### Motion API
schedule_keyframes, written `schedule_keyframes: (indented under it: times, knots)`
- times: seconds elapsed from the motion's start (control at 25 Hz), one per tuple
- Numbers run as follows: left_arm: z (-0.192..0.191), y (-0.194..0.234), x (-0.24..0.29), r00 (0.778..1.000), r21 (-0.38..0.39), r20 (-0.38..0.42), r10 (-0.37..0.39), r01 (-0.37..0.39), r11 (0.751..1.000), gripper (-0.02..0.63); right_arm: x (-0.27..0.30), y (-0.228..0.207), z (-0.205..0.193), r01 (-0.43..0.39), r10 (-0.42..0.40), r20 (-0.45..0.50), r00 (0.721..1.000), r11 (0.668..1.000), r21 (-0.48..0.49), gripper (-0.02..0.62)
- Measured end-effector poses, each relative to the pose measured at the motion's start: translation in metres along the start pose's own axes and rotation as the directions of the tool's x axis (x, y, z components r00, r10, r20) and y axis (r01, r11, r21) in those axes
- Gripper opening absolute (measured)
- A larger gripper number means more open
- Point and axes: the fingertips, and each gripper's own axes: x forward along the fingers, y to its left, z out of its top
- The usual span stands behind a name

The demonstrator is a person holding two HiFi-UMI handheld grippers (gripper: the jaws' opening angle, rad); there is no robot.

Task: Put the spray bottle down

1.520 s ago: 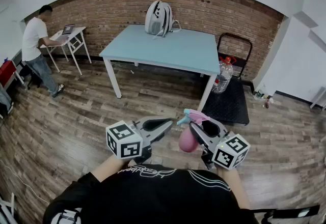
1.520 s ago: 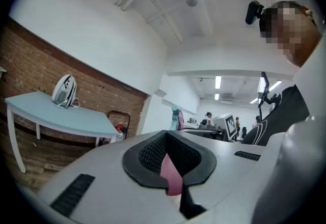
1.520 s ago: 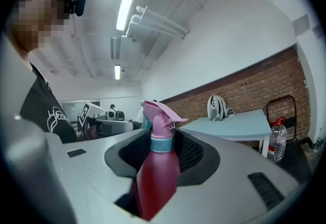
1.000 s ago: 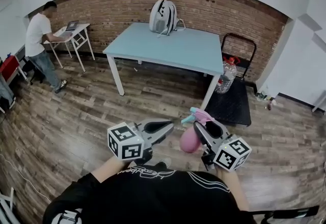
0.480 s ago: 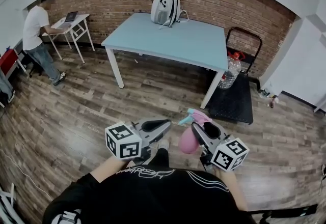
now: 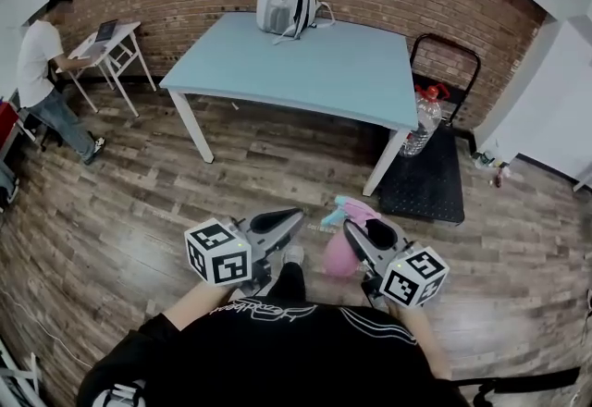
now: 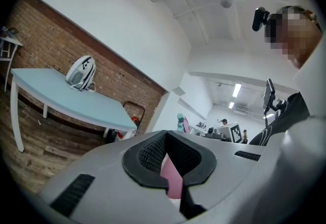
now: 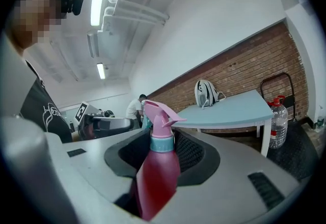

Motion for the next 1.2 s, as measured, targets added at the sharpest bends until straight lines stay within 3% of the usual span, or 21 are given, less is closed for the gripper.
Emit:
schedule_keyframes:
  times: [0.28,0.44,0.64,0.84,1.2]
  knots:
    - [0.043,0.137,0.085,0.998,-0.050,-0.059,-0.010,0.007,0.999,0.006,0.113,-0.108,0.024,0.044,-0.042,-0.039,0.998,0.998,0.050,0.147]
    - [0.088,0.223,0.126,0.997,-0.053,-0.082,-0.007,0.002,0.999,0.006,0.190,-0.160,0.057,0.038,-0.035,-0.051,0.998,0.998,0.053,0.147]
    - [0.144,0.308,0.153,0.999,-0.047,-0.036,0.024,-0.026,0.999,0.006,0.262,-0.206,0.102,0.022,-0.021,-0.030,0.999,1.000,0.004,0.147]
    - [0.166,0.341,0.157,0.999,-0.039,-0.017,0.028,-0.028,0.999,0.006,0.300,-0.217,0.114,0.008,-0.009,-0.041,0.999,0.999,-0.042,0.148]
    - [0.172,0.357,0.151,0.999,-0.052,-0.005,0.049,-0.049,0.997,0.006,0.321,-0.218,0.119,-0.032,0.029,-0.052,0.998,0.998,-0.057,0.147]
